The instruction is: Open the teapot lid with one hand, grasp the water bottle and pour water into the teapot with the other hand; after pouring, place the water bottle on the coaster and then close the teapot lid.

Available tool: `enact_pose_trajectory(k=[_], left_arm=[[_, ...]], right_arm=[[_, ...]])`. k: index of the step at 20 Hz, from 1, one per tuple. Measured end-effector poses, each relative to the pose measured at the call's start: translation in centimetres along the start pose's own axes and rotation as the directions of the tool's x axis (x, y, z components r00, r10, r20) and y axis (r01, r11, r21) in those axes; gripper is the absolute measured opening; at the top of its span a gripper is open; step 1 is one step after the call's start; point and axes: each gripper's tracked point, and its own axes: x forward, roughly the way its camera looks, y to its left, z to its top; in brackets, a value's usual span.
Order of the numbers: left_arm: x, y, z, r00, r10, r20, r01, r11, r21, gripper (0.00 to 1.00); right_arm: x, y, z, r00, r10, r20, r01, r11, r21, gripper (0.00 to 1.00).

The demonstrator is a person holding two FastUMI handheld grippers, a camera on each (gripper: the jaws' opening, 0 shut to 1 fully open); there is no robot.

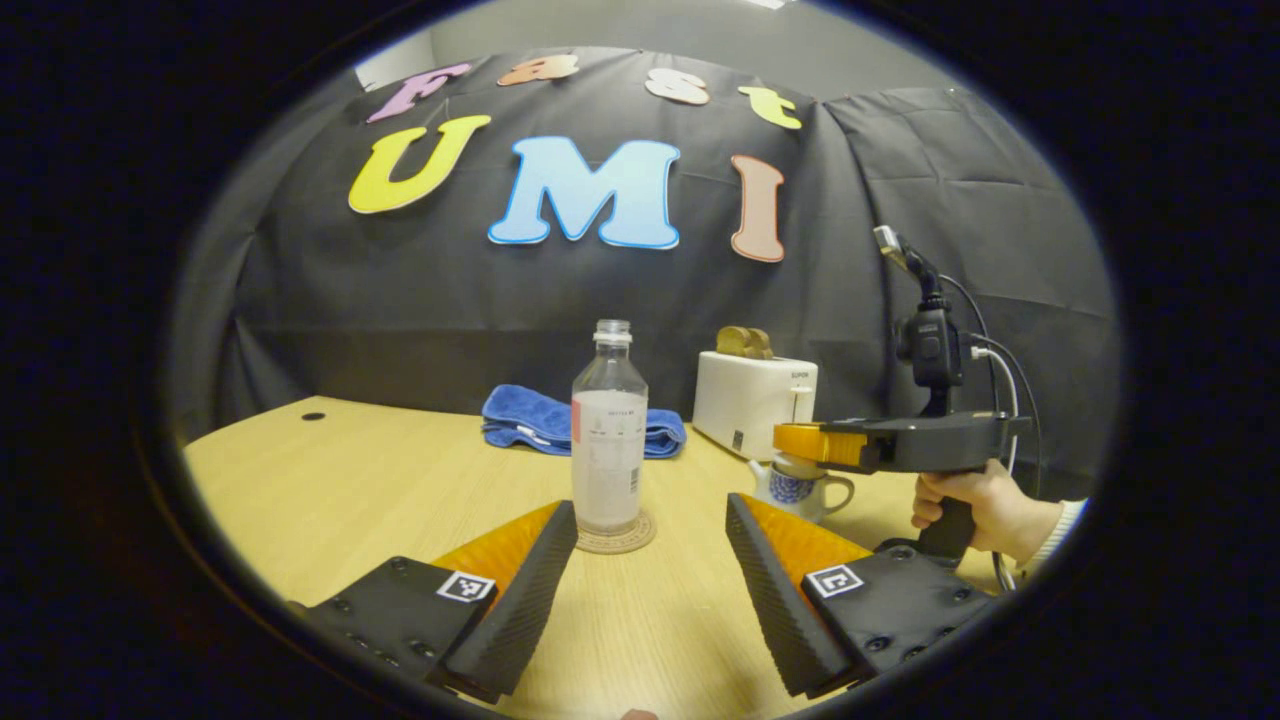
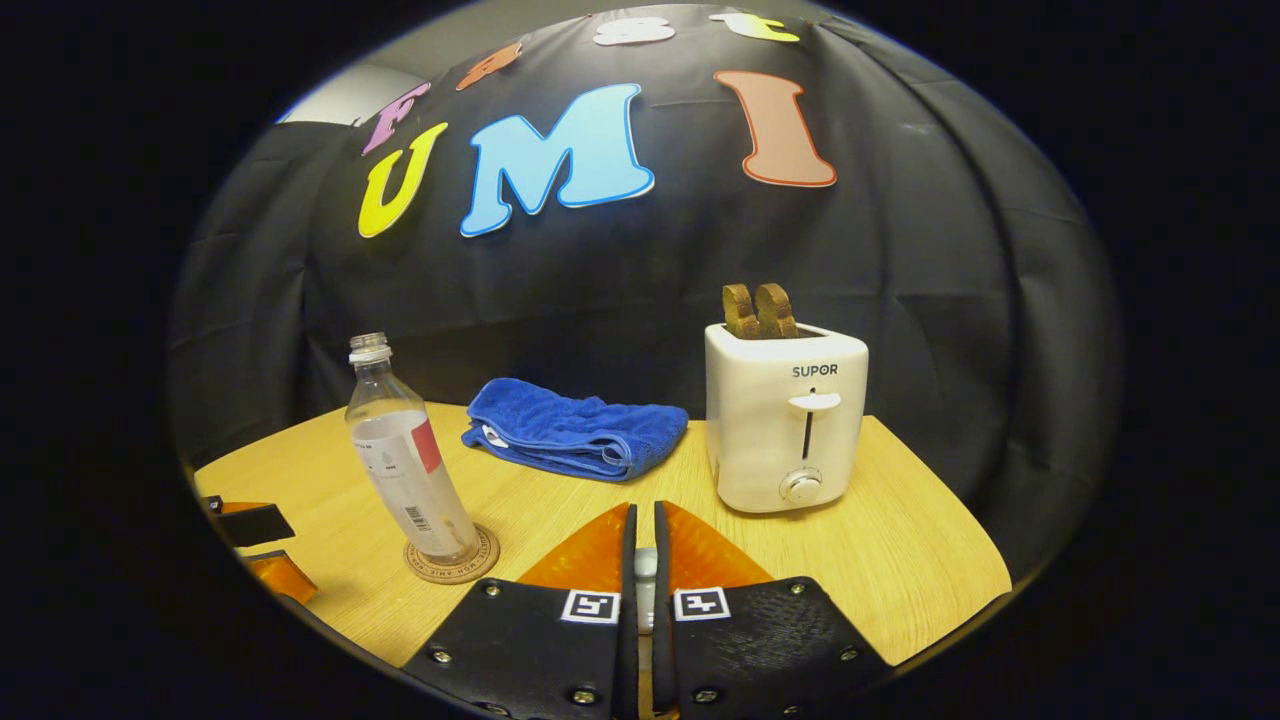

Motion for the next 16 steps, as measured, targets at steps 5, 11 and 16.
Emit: enact_pose_trajectory(k=[5, 11, 16], left_arm=[[-0.3, -0.7, 0.2, 1.0, -0.011, 0.011, 0.01, 0.999, 0.035, 1.0], [-0.4, -1.1, 0.6, 0.999, -0.026, 0.03, 0.025, 0.999, 0.038, 1.0], [-0.9, -1.3, 1.0, 0.998, -0.037, 0.042, 0.035, 0.998, 0.044, 1.0]], right_arm=[[0.4, 0.2, -0.9, 1.0, 0.007, -0.01, -0.007, 1.0, 0.018, 0.06], [-0.4, 0.3, 0.0, 1.0, -0.001, 0.012, 0.0, 0.999, 0.039, 0.19], [-3.6, 1.3, 2.8, 0.996, -0.02, 0.087, 0.019, 1.0, 0.013, 0.39]])
